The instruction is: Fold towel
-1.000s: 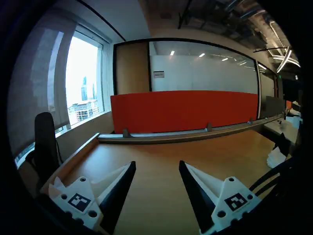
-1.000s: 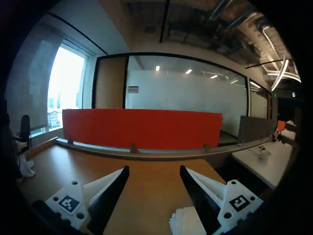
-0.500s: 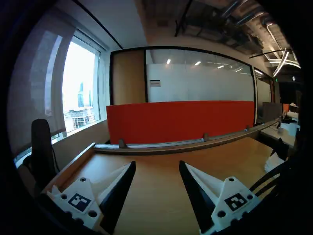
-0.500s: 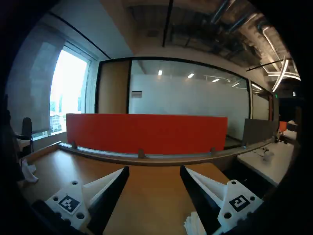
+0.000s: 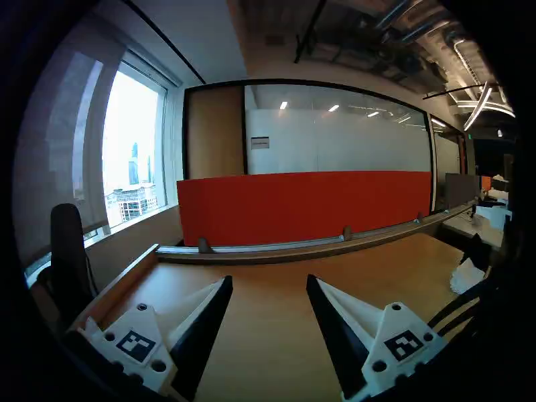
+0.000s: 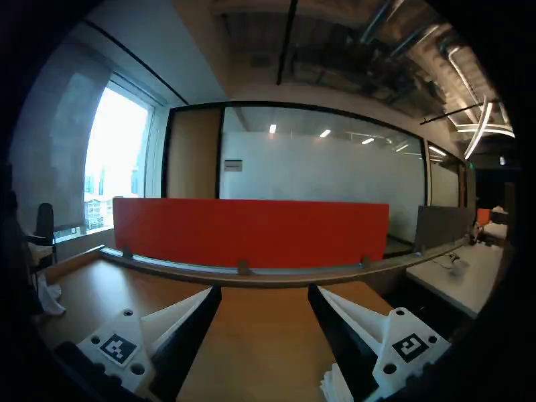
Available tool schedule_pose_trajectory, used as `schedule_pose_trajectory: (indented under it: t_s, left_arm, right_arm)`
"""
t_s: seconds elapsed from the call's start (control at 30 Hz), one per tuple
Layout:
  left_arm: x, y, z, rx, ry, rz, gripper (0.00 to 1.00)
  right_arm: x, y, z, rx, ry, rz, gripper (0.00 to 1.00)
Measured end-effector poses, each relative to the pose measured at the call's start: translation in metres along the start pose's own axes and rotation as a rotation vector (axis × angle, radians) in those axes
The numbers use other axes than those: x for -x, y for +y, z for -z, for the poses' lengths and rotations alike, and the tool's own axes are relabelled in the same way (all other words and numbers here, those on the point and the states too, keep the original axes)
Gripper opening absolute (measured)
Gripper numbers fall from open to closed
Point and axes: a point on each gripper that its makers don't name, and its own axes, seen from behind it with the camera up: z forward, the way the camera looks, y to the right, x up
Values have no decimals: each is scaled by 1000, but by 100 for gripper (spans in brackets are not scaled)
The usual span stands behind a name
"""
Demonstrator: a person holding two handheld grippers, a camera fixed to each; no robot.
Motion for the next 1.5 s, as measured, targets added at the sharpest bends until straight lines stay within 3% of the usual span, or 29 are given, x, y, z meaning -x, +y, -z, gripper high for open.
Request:
schedule_pose_trajectory:
  t_s: [0.6, 0.9, 1.2, 1.5]
  left_arm:
    - [20, -7, 2, -3, 24, 27, 81]
    - [42, -3, 2, -5, 49, 44, 81]
    - [64, -9, 3, -26, 63, 61, 81]
    - [84, -8, -6, -32, 66, 62, 81]
  right_arm:
    - [4, -10, 6, 2, 27, 8, 100]
    - [27, -7, 2, -1, 39, -11, 100]
    - [48, -4, -2, 2, 40, -13, 100]
    - [73, -1, -3, 6, 27, -3, 100]
